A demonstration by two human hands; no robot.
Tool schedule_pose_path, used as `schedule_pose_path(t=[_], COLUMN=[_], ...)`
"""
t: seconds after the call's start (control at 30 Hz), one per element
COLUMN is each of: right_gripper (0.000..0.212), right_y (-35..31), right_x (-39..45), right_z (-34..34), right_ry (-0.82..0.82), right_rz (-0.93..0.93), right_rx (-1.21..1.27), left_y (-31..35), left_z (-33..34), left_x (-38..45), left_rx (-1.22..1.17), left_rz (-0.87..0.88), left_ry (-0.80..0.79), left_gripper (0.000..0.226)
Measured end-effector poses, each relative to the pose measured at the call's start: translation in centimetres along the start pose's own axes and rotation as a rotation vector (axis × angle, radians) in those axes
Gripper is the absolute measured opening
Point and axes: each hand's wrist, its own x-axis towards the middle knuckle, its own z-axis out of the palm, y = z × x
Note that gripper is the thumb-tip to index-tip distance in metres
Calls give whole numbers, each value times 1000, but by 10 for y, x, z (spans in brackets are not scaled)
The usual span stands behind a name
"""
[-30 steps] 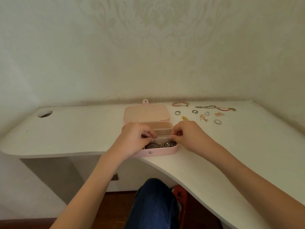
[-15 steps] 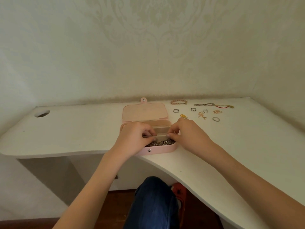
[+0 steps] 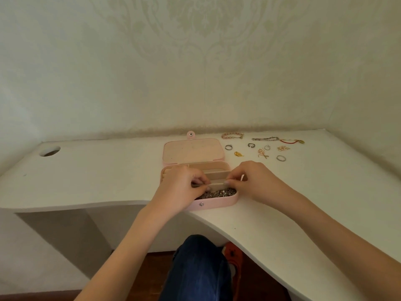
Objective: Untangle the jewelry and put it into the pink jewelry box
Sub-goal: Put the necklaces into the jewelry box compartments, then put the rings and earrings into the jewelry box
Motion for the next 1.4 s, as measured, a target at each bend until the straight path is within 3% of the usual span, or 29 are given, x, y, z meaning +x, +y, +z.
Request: schedule_pose_path(t=[0.1,0.17,0.27,0.33,0.53,0.73,0.87,0.93,1.03,1.4], right_gripper=[18,13,11,16,23,29,12,18,31,32], right_y=[11,25,50,59,63,51,48,46,46,48], right_x=[8,23,62,93,165,178,175,171,165,169], right_z=[-10,-20,-32,-33,-10,-6,1,1,1,4], right_ry=[29,163,361,401,219,230,216,242,257,243], right_rz=[-35,-7,71,78,58,53,13,-7,-29,-6], right_rx=[176,231,118,18,-273,-533,-566,-502,-433,-456], left_y=[0,-1,-10,-17,-23,-9,6,12,17,17], left_z=[-5,-12,-24,-28,-20,-24,-12,-7,-1,5], left_x=[-1,2,19,32,45,32,30,30,28,26], left_rx=[-43,-150,-225,-231,-185,-180,-80,-47,15,-11], left_rz=[27,29,-1,-42,-40,136,235,254,259,257], left_ry=[-12,42,234,272,205,-21,-159,-199,-183,-83], left_gripper=[20,23,13,11,13,5,18,19,11,6])
